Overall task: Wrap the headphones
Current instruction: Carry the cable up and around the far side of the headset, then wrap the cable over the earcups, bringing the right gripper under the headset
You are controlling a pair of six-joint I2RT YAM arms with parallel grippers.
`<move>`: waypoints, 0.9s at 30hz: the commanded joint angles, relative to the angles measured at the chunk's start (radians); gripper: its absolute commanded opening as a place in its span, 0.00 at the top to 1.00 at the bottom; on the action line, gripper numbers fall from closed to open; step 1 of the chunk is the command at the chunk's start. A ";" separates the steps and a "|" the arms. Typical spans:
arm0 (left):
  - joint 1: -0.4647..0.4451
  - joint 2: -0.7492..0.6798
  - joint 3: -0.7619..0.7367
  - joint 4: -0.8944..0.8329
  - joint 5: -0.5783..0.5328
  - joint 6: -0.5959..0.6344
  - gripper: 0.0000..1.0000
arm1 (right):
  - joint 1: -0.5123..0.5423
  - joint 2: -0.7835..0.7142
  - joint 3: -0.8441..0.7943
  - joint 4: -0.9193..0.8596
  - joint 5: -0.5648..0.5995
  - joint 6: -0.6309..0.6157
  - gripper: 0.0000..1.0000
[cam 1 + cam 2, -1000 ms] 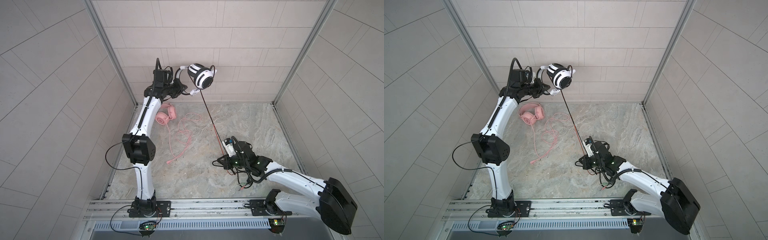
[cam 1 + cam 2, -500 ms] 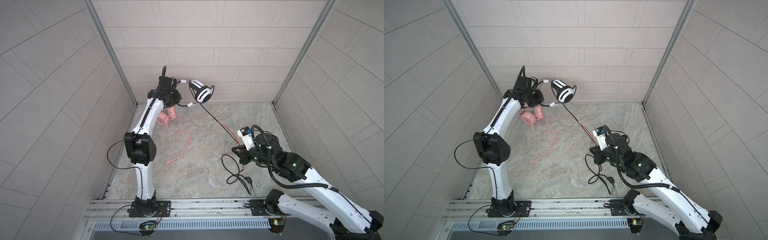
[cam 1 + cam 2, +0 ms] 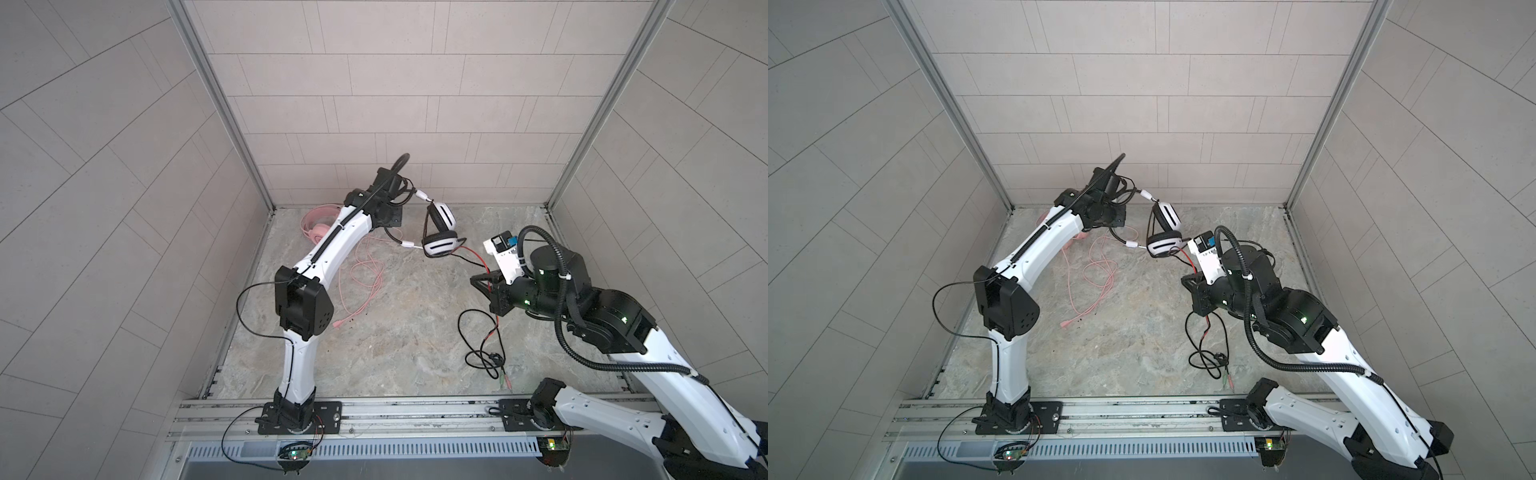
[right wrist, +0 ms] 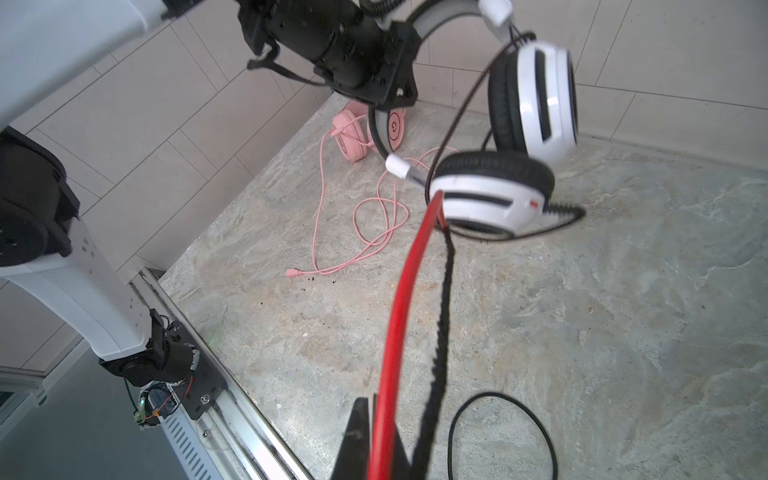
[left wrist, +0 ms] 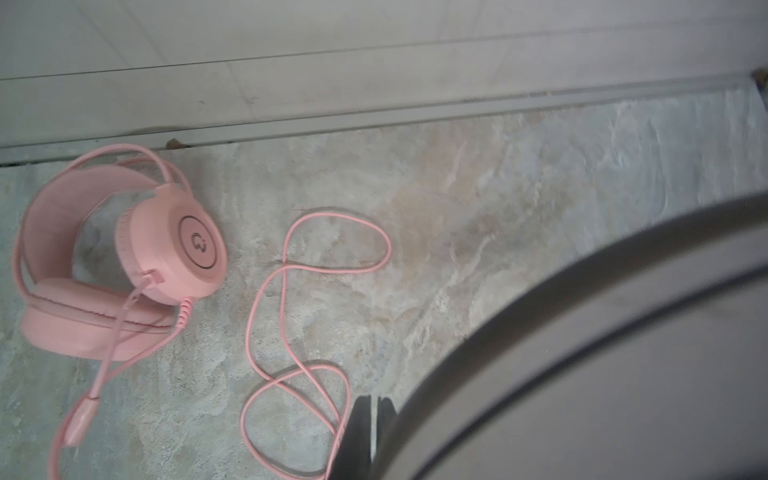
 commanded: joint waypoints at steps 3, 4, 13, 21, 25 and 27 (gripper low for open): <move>-0.062 -0.091 -0.056 -0.024 0.006 0.145 1.00 | 0.000 0.043 0.105 -0.018 0.043 -0.060 1.00; -0.073 -0.104 -0.069 -0.028 0.006 0.169 1.00 | -0.003 0.056 0.129 -0.027 0.060 -0.076 1.00; -0.100 -0.259 -0.266 0.010 0.151 0.311 0.98 | -0.167 0.154 0.235 -0.048 0.127 -0.146 1.00; -0.102 -0.378 -0.432 0.135 0.279 0.360 0.99 | -0.366 0.188 0.135 0.039 0.062 -0.092 1.00; -0.099 -0.376 -0.435 0.142 0.374 0.368 1.00 | -0.390 0.212 0.012 0.120 0.034 -0.056 1.00; -0.100 -0.364 -0.435 0.135 0.394 0.364 1.00 | -0.392 0.221 -0.048 0.172 0.034 -0.050 1.00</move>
